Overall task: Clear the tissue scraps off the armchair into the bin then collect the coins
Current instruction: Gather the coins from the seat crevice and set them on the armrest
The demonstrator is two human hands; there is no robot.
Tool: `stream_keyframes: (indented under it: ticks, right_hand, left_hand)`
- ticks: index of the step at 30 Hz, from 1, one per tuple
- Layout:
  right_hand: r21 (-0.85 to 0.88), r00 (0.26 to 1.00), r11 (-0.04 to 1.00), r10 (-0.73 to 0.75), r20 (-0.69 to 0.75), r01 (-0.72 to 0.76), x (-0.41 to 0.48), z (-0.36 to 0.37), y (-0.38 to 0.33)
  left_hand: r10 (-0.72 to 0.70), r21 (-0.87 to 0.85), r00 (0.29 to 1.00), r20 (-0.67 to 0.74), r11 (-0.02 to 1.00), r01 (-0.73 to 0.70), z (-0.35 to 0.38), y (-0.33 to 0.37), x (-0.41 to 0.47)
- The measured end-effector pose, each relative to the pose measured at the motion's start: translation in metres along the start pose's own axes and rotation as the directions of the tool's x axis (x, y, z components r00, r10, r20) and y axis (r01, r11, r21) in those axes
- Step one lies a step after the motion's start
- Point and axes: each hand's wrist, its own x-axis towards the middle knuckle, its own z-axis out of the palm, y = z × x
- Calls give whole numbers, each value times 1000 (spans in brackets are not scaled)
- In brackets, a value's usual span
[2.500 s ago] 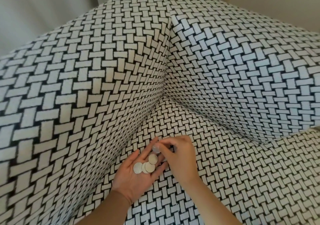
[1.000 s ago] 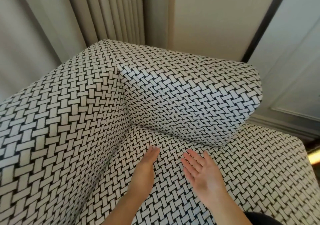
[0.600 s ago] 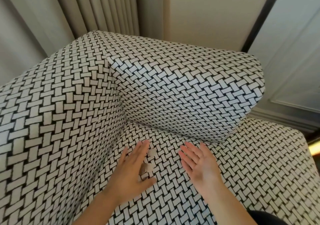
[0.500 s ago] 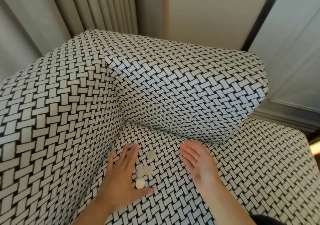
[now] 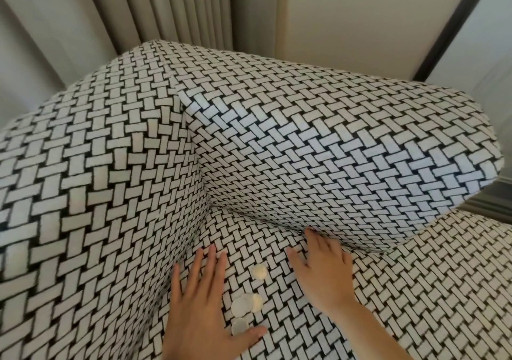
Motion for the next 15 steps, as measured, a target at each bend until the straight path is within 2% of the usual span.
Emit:
stream_keyframes:
  ticks: [4, 8, 15]
  right_hand:
    - [-63, 999, 997, 38, -15, -39, 6, -3, -10]
    - [-178, 996, 982, 77, 51, -67, 16, -7, -15]
    - [-202, 994, 977, 80, 78, -62, 18, -11, -16]
  left_hand:
    - [31, -6, 999, -20, 999, -31, 3, -1, 1]
    - [52, -21, 998, -36, 998, -53, 2, 1, -1]
    - [22, 3, 1000, -10, 1000, -22, -4, 4, -5]
